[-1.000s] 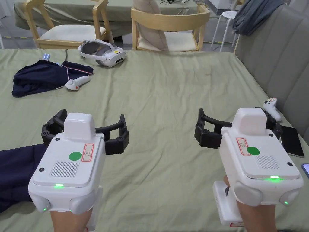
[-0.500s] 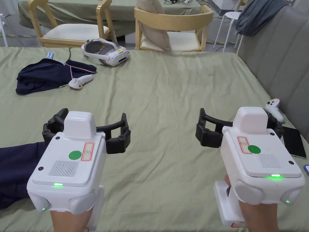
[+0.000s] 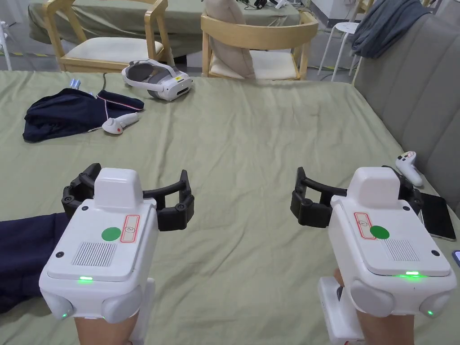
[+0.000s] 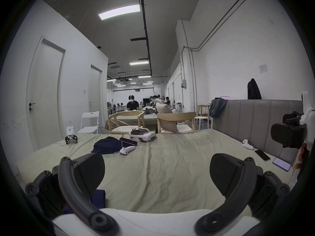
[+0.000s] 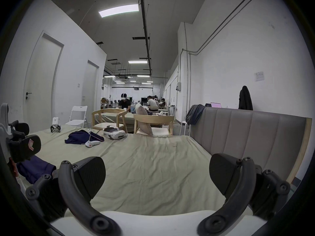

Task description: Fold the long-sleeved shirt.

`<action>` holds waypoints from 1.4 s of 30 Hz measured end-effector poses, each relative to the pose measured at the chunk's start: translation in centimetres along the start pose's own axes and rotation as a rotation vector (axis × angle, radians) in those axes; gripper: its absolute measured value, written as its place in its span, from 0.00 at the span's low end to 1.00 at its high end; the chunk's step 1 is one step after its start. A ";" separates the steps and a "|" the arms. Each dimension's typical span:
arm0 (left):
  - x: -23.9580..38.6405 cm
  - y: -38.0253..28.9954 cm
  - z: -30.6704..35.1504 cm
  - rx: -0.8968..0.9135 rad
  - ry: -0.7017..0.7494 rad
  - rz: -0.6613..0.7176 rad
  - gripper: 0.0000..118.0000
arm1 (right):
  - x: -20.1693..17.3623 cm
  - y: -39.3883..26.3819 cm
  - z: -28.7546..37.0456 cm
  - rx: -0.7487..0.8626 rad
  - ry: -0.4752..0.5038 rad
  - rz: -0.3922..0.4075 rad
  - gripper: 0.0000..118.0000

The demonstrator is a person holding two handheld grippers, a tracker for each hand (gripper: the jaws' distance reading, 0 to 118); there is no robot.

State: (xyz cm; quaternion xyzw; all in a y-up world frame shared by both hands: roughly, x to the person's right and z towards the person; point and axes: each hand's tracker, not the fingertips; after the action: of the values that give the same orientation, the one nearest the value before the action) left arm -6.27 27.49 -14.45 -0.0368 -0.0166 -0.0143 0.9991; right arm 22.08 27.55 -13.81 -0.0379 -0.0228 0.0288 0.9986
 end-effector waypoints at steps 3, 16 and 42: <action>0.1 0.2 0.1 0.007 -0.003 0.001 0.94 | 0.2 -0.1 0.0 0.008 0.003 -0.007 1.00; -0.4 -0.1 -1.9 0.023 -0.023 -0.028 0.94 | 0.6 -0.2 -0.5 0.014 -0.003 -0.020 1.00; 0.9 0.3 -0.7 0.022 -0.028 -0.048 0.94 | 0.9 0.6 -1.0 0.052 -0.025 -0.013 1.00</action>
State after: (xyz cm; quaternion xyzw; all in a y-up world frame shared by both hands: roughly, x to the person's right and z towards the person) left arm -5.32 27.74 -15.19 -0.0257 -0.0315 -0.0377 0.9985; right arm 22.97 28.11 -14.83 -0.0117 -0.0349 0.0233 0.9991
